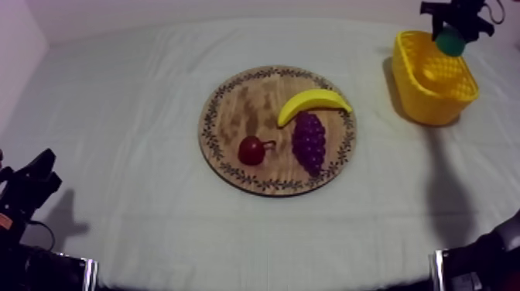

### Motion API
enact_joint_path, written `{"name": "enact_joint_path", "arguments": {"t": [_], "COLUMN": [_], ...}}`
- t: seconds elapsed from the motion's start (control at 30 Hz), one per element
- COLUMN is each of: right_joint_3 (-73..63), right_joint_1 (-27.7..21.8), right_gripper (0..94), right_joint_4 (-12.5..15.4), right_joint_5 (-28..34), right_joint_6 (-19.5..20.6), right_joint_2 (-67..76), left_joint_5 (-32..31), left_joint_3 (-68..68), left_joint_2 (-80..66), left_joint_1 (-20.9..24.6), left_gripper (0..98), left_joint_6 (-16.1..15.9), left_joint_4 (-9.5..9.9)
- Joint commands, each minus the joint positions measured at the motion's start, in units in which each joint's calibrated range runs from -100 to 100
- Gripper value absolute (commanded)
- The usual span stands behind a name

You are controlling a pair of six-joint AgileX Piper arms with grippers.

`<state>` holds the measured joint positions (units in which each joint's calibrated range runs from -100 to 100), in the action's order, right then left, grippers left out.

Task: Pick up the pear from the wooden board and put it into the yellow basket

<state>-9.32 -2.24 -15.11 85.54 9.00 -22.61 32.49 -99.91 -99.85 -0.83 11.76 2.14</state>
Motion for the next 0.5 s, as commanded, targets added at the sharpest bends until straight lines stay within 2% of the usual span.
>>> {"name": "enact_joint_path", "arguments": {"t": [0.0, 0.1, 0.33, 0.47], "right_joint_3": [1.89, 3.86, 5.63, 4.52], "right_joint_1": [-0.16, -0.40, -1.36, -1.62], "right_gripper": [32.8, 36.7, 58.7, 68.0], "right_joint_4": [-0.10, -0.17, 0.24, 0.59], "right_joint_5": [-0.92, -2.24, -3.91, -3.79], "right_joint_6": [-0.08, -0.13, 0.75, 1.00], "right_joint_2": [-1.40, -3.59, -7.30, -7.78], "left_joint_5": [0.00, 0.00, 0.00, 0.00], "left_joint_3": [0.02, 0.02, 0.02, 0.02], "left_joint_2": [0.02, 0.02, 0.02, 0.02], "left_joint_1": [0.00, 0.00, 0.00, 0.00], "left_gripper": [0.1, 0.1, 0.1, 0.1], "left_joint_6": [-0.01, -0.01, -0.01, -0.01], "left_joint_4": [-0.01, -0.01, -0.01, -0.01]}}
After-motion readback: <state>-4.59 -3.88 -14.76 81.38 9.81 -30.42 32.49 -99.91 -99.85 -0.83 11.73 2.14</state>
